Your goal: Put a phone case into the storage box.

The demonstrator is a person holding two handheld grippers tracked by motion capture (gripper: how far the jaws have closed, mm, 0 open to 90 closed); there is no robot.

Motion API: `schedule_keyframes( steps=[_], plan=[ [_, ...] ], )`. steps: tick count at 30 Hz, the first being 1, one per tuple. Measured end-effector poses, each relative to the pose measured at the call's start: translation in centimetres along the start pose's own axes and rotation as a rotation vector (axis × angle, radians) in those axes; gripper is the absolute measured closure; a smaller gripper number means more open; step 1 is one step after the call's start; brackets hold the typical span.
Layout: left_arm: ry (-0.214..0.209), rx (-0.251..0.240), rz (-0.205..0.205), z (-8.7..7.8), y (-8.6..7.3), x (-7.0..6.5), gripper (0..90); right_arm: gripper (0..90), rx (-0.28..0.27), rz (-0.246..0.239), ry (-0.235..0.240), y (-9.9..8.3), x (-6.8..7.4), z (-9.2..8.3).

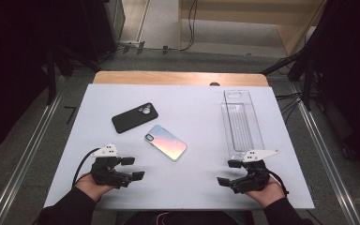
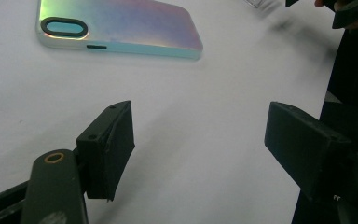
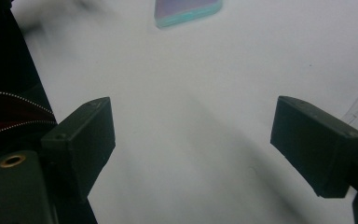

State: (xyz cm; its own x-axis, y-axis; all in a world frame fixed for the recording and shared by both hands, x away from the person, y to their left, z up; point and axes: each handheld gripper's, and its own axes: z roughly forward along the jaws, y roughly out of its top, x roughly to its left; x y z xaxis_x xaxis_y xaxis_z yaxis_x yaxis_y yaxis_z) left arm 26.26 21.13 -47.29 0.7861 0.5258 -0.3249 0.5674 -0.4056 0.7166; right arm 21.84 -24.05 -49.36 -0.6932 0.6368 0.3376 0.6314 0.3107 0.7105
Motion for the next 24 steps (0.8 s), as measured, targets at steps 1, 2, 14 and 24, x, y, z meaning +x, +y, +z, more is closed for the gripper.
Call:
schedule_keyframes(
  steps=[1,2,14,24],
  plan=[
    [0.001,0.002,0.001,-0.03,0.0,0.01,24.3,12.0,-0.001,0.0,0.0,0.0,0.0,0.0],
    [0.001,0.002,0.0,-0.04,0.01,0.02,24.3,12.0,-0.001,0.0,0.0,0.0,0.0,0.0],
    [-0.001,0.0,-0.007,-0.01,0.06,0.08,24.3,12.0,0.001,0.004,-0.001,-0.08,-0.06,0.01],
    [-0.003,0.0,-0.01,-0.03,0.07,0.06,24.3,12.0,-0.007,0.016,-0.008,-0.03,-0.09,0.09]
  ],
)
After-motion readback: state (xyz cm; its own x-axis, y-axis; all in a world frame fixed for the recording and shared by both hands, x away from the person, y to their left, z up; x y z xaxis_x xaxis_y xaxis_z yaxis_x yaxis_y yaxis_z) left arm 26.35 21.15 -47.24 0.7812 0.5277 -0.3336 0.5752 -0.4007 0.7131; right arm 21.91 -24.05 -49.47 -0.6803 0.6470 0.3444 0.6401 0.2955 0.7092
